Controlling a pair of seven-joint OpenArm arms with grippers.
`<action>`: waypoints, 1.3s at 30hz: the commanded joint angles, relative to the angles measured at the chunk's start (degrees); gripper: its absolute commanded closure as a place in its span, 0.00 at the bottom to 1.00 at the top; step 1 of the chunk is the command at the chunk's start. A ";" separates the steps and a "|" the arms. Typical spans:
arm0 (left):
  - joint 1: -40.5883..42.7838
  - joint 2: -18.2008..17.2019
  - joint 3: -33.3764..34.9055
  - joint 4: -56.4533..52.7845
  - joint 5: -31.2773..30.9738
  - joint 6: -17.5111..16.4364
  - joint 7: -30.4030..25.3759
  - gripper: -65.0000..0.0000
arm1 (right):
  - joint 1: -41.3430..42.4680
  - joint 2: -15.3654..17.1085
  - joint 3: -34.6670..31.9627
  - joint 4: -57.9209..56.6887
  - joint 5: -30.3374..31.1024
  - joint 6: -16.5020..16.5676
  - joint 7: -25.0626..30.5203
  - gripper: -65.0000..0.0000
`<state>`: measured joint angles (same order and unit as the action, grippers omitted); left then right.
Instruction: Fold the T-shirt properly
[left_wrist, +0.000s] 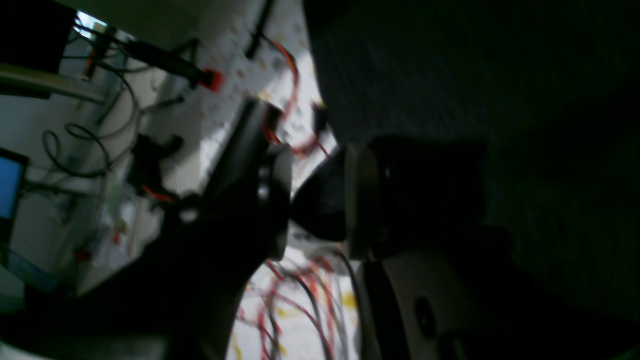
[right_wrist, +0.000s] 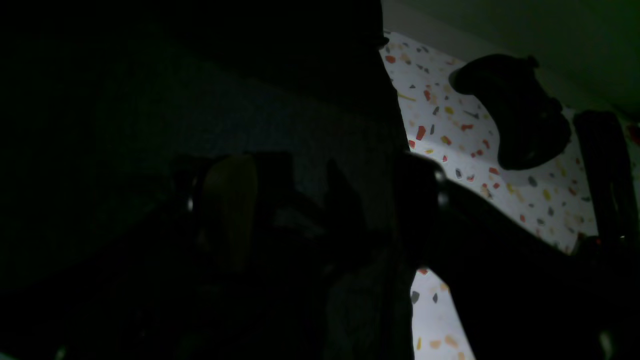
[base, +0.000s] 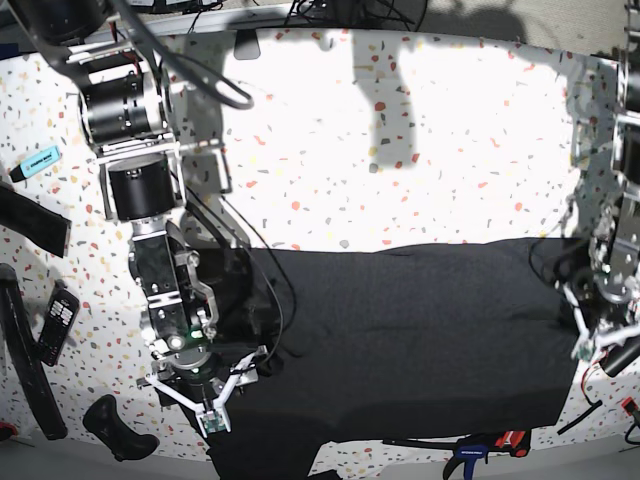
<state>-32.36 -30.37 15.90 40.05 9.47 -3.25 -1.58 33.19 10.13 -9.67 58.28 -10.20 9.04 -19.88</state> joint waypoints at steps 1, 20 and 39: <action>-2.40 -1.09 -0.33 0.74 0.11 -0.59 -1.25 0.73 | 2.19 0.17 0.26 0.94 0.11 -0.24 1.14 0.36; 0.11 0.00 -1.55 0.74 -28.96 -13.66 13.18 0.73 | -4.48 0.22 0.28 -4.79 9.38 7.43 6.19 0.36; 16.11 2.73 -11.02 0.90 -21.55 -11.13 11.45 0.73 | -19.54 2.62 0.28 2.21 9.38 7.37 3.45 0.36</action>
<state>-17.06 -26.74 4.80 41.56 -14.35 -15.35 4.14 13.41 12.29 -9.41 60.47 0.14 16.19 -13.96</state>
